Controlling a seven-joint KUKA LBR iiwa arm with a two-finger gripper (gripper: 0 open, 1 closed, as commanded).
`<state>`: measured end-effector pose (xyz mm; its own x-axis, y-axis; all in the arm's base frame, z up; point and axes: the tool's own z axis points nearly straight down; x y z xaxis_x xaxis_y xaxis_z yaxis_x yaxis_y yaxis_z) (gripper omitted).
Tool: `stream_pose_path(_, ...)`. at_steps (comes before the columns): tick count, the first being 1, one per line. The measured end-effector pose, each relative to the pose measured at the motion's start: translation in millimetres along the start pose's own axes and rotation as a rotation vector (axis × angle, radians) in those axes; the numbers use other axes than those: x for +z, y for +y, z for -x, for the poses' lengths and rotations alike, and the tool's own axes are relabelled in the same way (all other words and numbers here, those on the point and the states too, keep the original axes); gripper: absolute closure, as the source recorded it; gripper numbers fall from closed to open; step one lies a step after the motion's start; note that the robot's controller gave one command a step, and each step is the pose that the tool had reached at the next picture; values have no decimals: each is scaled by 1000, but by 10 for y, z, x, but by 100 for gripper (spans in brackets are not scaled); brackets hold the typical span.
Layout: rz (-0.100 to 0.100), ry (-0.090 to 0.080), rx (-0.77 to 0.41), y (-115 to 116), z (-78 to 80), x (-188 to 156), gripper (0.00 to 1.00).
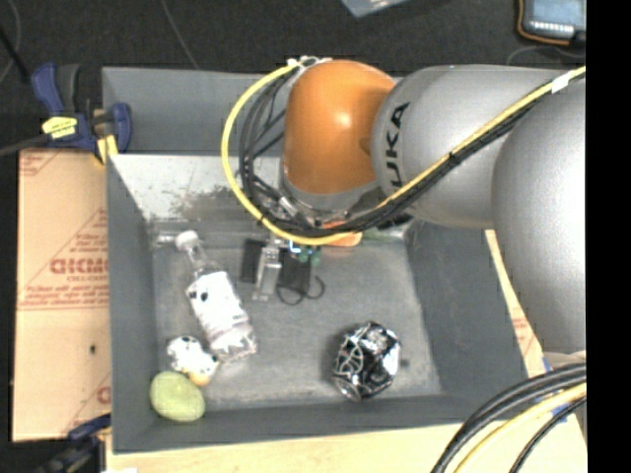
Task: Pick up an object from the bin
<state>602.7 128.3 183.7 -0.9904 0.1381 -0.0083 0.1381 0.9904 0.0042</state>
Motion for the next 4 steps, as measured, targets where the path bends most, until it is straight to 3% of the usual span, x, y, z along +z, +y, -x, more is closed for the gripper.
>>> stream_pose_path(1,-1,-4,-102,-179,174,458,0)
stream_pose_path(2,-1,-5,-143,-242,204,547,0)
stream_pose_path(3,-1,-13,-275,-19,294,832,0)
stream_pose_path(4,2,-7,-363,-460,121,1019,0)
